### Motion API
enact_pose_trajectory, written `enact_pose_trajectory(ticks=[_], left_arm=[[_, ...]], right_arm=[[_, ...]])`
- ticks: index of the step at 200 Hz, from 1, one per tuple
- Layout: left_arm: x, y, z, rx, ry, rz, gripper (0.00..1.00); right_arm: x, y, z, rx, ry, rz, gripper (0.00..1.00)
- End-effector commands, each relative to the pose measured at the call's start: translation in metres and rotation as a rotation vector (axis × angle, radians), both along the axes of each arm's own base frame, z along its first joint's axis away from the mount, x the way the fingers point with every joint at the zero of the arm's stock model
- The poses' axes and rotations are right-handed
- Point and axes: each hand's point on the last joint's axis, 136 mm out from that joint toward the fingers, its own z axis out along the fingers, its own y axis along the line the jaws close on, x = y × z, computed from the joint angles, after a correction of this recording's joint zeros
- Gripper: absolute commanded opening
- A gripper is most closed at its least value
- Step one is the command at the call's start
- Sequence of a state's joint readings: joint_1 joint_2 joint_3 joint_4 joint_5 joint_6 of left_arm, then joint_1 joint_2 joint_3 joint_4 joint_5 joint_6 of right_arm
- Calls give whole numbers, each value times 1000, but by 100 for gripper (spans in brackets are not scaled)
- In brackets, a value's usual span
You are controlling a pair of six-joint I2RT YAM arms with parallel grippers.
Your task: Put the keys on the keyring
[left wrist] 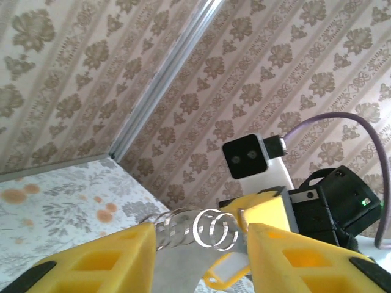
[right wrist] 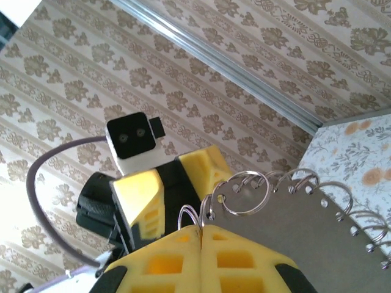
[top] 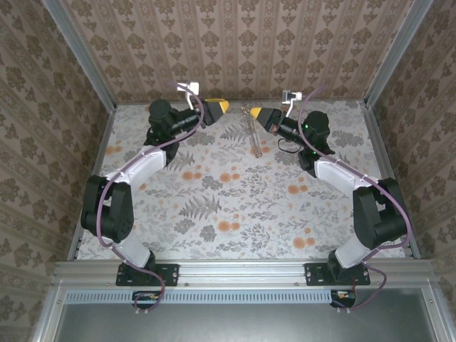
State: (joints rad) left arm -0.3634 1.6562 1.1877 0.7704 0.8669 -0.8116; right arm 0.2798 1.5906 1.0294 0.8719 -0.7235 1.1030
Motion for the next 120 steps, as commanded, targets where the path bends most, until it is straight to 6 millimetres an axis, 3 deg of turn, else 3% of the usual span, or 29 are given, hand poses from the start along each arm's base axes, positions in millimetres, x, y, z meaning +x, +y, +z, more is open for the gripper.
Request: enact_pose_trajectory(ticks=[1,49,85,120], left_arm=[[-18,3,32,28,-86,-89,47],[-20,2,27,136,-71,-200,48],[-31,-3,27,166,-67,-293,35],[-41,-16,24,183,-54,-363,32]], right_arm=[[-12,11,8,-125,-84,97,0],[-15,15,-3,-339,-165,137,0],[-14,16,-4,-397,-203,147,0],[-9,15,-6,-389,-200,131,0]])
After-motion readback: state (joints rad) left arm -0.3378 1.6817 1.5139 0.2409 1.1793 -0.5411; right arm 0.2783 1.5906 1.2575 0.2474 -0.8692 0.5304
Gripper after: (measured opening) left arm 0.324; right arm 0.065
